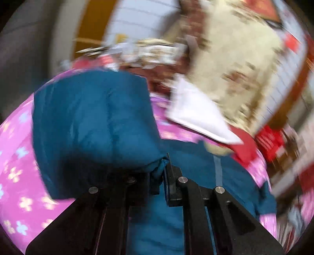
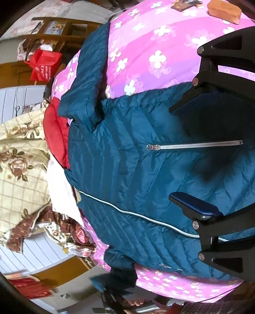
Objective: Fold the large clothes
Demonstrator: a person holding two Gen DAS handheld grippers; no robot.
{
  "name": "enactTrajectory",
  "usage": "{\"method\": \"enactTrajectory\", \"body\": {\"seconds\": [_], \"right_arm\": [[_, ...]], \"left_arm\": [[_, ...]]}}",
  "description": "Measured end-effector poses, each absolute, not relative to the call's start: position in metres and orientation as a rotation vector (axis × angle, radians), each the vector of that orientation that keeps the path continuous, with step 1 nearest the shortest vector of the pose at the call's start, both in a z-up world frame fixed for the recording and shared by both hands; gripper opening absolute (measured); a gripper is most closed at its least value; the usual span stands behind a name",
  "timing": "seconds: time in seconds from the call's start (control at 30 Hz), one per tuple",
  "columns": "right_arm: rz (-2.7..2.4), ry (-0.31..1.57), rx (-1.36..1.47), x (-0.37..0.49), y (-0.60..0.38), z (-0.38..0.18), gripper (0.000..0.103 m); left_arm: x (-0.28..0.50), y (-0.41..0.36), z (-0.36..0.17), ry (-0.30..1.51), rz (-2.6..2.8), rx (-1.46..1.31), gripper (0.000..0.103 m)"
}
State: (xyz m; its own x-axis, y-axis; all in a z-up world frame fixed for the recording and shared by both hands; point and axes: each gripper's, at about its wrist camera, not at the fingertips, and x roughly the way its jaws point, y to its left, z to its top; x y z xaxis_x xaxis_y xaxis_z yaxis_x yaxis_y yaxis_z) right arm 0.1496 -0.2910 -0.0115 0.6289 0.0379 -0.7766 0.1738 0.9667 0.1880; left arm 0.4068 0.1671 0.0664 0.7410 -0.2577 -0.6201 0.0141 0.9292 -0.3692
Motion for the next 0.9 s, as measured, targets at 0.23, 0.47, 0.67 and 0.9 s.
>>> {"method": "enactTrajectory", "body": {"seconds": [0.23, 0.47, 0.67, 0.9], "right_arm": [[-0.096, 0.854, 0.303, 0.129, -0.313, 0.002, 0.077], [-0.072, 0.844, 0.402, 0.117, -0.335, 0.007, 0.077], [-0.039, 0.761, 0.574, 0.112, -0.345, 0.011, 0.077], [0.071, 0.844, 0.466, 0.153, -0.301, 0.018, 0.077]], "left_arm": [[0.385, 0.01, 0.017, 0.828, -0.36, -0.142, 0.01], [0.346, -0.064, -0.058, 0.979, -0.344, 0.067, 0.013], [0.277, -0.047, -0.026, 0.901, -0.411, 0.046, 0.055], [0.198, 0.013, -0.015, 0.771, -0.27, 0.072, 0.072]]}}
